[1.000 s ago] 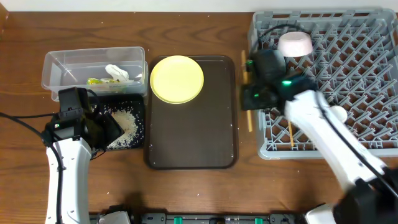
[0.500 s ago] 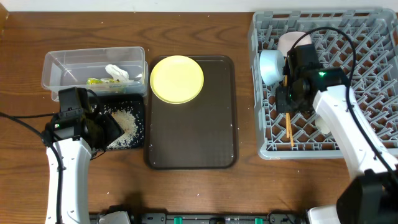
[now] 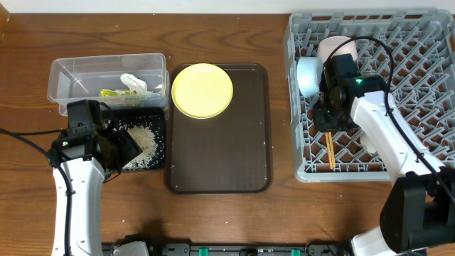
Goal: Sort waste into correct bins and load items into the dishwasher rack
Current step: 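Move right gripper to the yellow plate and grip its edge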
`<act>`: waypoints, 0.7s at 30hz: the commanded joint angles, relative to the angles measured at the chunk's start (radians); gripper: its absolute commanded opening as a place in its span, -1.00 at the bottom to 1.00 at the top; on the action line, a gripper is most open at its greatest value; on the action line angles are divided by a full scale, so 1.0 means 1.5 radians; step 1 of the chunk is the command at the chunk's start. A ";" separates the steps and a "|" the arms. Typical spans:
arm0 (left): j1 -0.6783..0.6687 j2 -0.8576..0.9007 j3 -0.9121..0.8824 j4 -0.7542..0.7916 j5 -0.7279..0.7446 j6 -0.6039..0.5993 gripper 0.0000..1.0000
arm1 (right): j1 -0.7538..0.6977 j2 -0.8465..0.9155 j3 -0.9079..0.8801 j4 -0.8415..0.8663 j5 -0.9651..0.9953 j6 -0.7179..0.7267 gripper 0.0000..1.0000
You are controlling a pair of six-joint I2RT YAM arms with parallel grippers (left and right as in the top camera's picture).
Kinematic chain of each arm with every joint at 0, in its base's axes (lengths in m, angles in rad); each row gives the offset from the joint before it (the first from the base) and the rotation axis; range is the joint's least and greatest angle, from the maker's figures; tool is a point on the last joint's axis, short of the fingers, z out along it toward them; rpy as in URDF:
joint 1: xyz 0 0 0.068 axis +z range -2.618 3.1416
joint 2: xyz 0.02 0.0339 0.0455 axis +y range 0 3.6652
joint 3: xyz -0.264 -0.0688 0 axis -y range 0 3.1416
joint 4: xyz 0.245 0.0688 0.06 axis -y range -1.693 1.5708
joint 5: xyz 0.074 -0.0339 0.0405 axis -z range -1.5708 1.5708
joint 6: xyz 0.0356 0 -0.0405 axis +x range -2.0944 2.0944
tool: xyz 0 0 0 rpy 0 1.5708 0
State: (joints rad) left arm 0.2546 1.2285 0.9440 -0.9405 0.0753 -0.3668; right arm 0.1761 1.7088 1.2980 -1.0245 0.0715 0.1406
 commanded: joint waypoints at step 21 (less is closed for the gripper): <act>0.003 0.000 0.004 -0.003 -0.003 -0.004 0.40 | 0.211 0.086 0.075 0.431 -0.146 0.047 0.09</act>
State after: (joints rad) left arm 0.2546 1.2285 0.9440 -0.9405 0.0753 -0.3668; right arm 0.4553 1.7504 1.4055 -0.3965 -0.2169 0.1616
